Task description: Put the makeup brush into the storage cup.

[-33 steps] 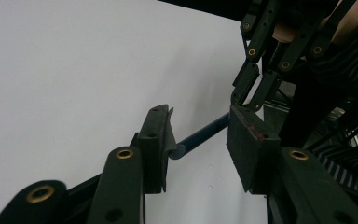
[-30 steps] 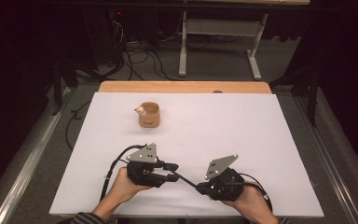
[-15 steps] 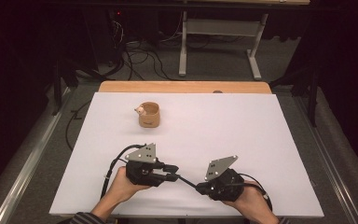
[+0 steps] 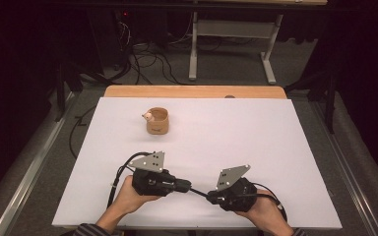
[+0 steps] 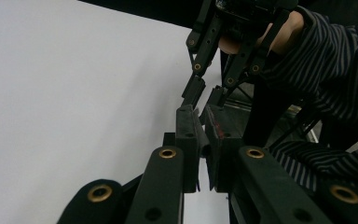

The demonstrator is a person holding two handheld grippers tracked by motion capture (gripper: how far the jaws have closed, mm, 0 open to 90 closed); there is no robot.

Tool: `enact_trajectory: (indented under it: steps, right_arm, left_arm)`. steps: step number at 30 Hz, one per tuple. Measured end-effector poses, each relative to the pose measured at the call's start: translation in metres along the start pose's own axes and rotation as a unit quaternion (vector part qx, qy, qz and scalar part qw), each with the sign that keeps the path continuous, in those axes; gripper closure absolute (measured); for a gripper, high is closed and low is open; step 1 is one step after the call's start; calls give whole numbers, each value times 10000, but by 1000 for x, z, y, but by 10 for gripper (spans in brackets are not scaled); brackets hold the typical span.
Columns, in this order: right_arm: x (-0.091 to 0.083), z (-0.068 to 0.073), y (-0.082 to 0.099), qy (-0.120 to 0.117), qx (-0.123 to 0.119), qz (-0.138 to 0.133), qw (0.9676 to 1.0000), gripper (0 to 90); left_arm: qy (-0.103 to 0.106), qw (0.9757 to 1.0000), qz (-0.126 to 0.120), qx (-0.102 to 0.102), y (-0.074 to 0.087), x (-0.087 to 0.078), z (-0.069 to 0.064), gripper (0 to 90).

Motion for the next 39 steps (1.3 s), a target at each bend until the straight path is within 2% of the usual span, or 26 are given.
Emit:
enact_trajectory:
  steps: [2,3,6,12,16,17,19,24,28,32,36,37,39]
  right_arm:
    - [-2,-2,-1,81,66,-82,9999,793]
    - [-5,-5,-3,160,135,-182,9996,739]
    - [-6,-6,-4,255,175,-291,9991,689]
    - [-8,-12,-4,540,284,-399,9973,603]
    - [-12,-16,-5,733,367,-526,9952,580]
    - [-14,-17,-5,797,479,-629,9937,580]
    - [-16,-18,-5,822,518,-651,9931,579]
    - [-21,-20,-7,940,583,-986,9890,567]
    - [-17,-17,-7,970,506,-1097,9879,556]
    - [-12,-13,-7,970,474,-1093,9881,563]
    - [-3,-5,-7,825,473,-996,9905,589]
    - [4,-1,-6,691,505,-898,9923,591]
    - [9,1,-6,641,530,-847,9929,590]
  left_arm:
    - [-82,10000,-48,23,-2,-1,0,850]
    - [-145,9999,-56,33,-2,-2,1,850]
    - [-256,9996,-94,16,-3,-4,3,850]
    - [-425,9990,-154,-27,-4,-7,6,850]
    - [-542,9982,-236,-62,-6,-9,9,850]
    - [-574,9980,-258,-72,-6,-10,9,850]
    - [-646,9974,-301,-94,-6,-12,11,850]
    - [-818,9957,-417,-130,-8,-16,15,850]
    - [-1003,9935,-522,-136,-9,-20,17,849]
    - [-1081,9924,-572,-130,-10,-22,18,849]
    - [-1123,9917,-615,-128,-12,-23,17,849]
    - [-1125,9916,-619,-126,-12,-23,17,849]
    - [-1124,9916,-626,-118,-12,-22,17,849]
Point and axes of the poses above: each handheld gripper's, and its own axes: x roughly forward along the jaws, y roughly out of its underside, z roughly to its left, the point moved 9 cm from there along x, roughly forward along the jaws
